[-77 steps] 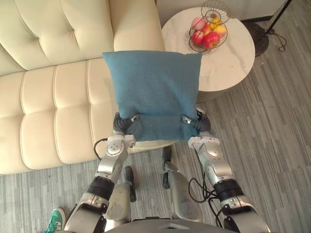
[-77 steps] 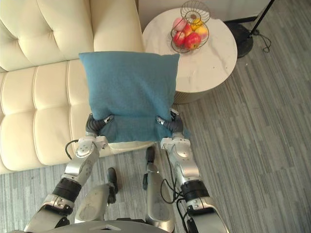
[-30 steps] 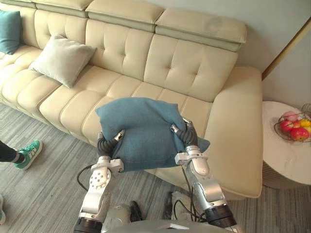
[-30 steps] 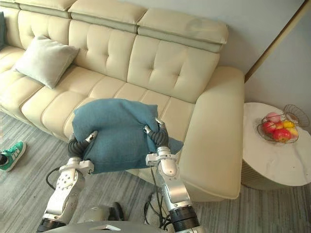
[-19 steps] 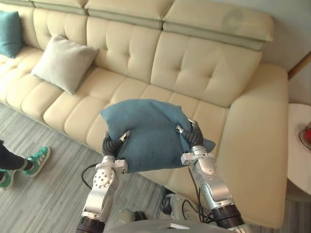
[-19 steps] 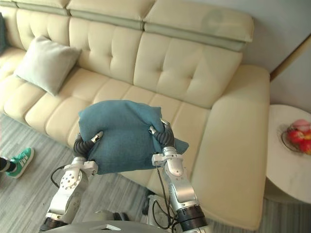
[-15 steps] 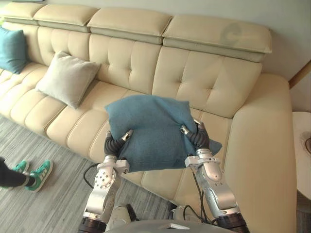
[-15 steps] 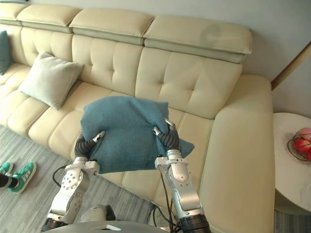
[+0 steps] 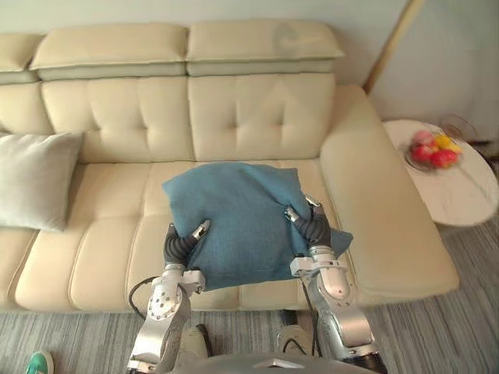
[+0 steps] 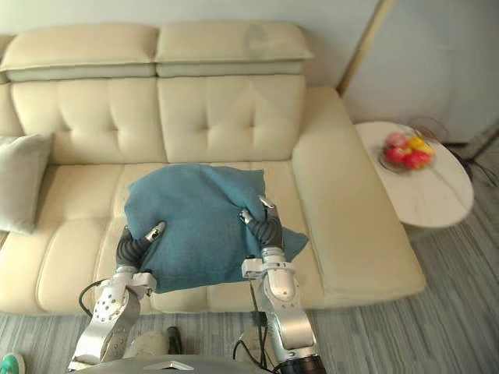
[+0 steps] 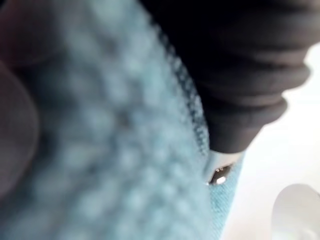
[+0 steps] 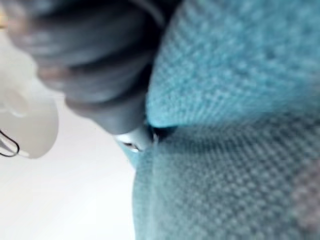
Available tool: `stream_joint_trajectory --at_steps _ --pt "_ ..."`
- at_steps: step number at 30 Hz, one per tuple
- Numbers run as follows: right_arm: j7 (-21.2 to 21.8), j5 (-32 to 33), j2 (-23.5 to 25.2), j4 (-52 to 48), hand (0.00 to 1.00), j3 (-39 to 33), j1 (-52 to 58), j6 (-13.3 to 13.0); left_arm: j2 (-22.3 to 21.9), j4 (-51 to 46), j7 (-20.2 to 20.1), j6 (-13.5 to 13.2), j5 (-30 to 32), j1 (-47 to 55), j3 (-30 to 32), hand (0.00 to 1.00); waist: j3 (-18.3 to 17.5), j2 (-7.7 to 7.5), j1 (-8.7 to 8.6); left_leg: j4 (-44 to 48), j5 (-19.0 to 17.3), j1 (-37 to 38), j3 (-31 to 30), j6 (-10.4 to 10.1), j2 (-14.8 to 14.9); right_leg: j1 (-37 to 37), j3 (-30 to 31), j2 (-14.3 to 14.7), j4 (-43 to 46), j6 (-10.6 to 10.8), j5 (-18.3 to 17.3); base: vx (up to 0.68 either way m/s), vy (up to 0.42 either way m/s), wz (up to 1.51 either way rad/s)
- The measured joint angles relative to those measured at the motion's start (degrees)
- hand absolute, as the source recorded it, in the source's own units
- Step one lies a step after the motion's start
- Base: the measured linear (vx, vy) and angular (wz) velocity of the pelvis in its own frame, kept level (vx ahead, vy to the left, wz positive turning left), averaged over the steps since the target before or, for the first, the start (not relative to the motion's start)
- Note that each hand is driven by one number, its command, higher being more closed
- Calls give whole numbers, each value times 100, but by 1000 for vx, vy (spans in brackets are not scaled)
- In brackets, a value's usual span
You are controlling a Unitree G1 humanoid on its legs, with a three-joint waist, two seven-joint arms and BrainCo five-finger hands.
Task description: Pick up cushions and gather them together orderly.
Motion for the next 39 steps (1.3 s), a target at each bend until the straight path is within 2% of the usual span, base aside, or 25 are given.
stream_joint_trajectory --at_steps 3,6,8,11,13,15,21,23,24,27,29,30,31,34,37,38,39 --pt "-1 -152 -5 221 100 -1 -14 0 -3 2 -2 7 4 1 -4 100 0 0 -141 -10 -41 -2 72 16 -3 -125 278 113 -101 -135 -67 -68 27 -55" --pt "-2 -196 -37 375 100 11 -36 0 -6 43 -1 13 10 1 -18 100 -1 -2 -173 13 -37 -16 90 -36 36 -176 328 178 -82 -284 65 27 -4 -20" --pt "-7 -209 -58 547 100 52 -191 3 -5 91 20 14 11 -4 -1 100 -1 -1 -154 59 -29 -33 88 -13 72 -181 322 200 -96 -216 141 35 -13 -5" --pt "-73 -417 -167 892 100 239 -830 2 10 195 244 13 25 -309 151 100 16 34 -116 227 -54 -352 -18 -18 127 -304 277 204 -256 24 393 -5 -11 8" --pt "-179 -484 -210 948 100 294 -1181 2 88 274 417 13 79 -647 194 100 38 72 -18 299 -48 -556 -65 -13 147 -440 233 202 -278 110 481 -32 -30 13" --pt "-358 -646 -209 973 100 308 -1535 1 139 395 614 10 134 -1109 222 100 96 167 22 352 1 -780 -198 -1 140 -534 79 174 -304 120 545 -62 -49 29" --pt "-1024 -881 -195 1105 100 494 -2541 -4 548 711 1216 13 691 -2581 377 100 263 267 194 385 216 -1416 -462 -25 146 -973 -219 165 -263 109 660 -81 -64 28" --pt "-1600 -1290 -182 1103 100 490 -3188 -4 728 886 1602 16 926 -3551 379 100 377 344 242 330 388 -1840 -616 -80 127 -1337 -412 151 -168 85 670 -116 -88 42" --pt "-1722 -1362 -176 1103 100 475 -3352 -3 763 900 1674 19 965 -3772 380 100 401 349 261 275 449 -1930 -648 -113 113 -1437 -457 143 -146 71 676 -113 -113 43" --pt "-2322 -1862 -65 1100 100 107 -4314 8 878 1172 1980 21 1031 -5110 371 100 607 406 292 -298 977 -2142 -820 -177 -19 -1828 -675 66 -12 76 696 -62 -92 46" --pt "-2589 -2060 74 1091 100 -199 -4913 9 902 1364 2104 21 1122 -5870 371 100 618 416 304 -747 1322 -2260 -867 -211 -80 -2117 -714 49 11 81 732 -9 -60 30" --pt "-2611 -2079 82 1086 100 -235 -4978 9 903 1380 2114 20 1125 -5951 371 100 618 417 304 -796 1356 -2280 -874 -214 -86 -2155 -719 47 13 85 739 -17 -64 34" --pt "-2869 -2252 81 1075 100 -544 -5584 11 899 1575 2159 16 1132 -6722 366 100 651 466 285 -1183 1651 -2426 -938 -251 -118 -2430 -814 31 10 110 802 -15 -38 25" --pt "-3219 -2455 76 929 100 -914 -6336 89 881 1892 2260 5 1133 -7746 332 100 740 521 275 -1780 2044 -2550 -945 -298 -127 -2819 -829 46 6 81 857 -35 -49 14" --pt "-3464 -2589 55 900 100 -1110 -6935 116 852 2125 2269 -17 1130 -8364 421 100 766 559 243 -2088 2247 -2761 -877 -317 -111 -3191 -808 68 0 63 901 -44 -53 -2" --pt "-3601 -2636 -2 903 0 -1202 -7207 163 766 2346 2278 -20 1120 -8657 511 0 844 605 237 -2292 2359 -2790 -866 -339 -100 -3308 -815 89 -16 62 911 -45 -59 -2" --pt "-3684 -2639 11 911 0 -1268 -7359 218 672 2502 2296 -20 1110 -8789 575 0 866 613 239 -2423 2428 -2815 -835 -341 -92 -3401 -806 110 -15 62 911 -32 -45 -4"
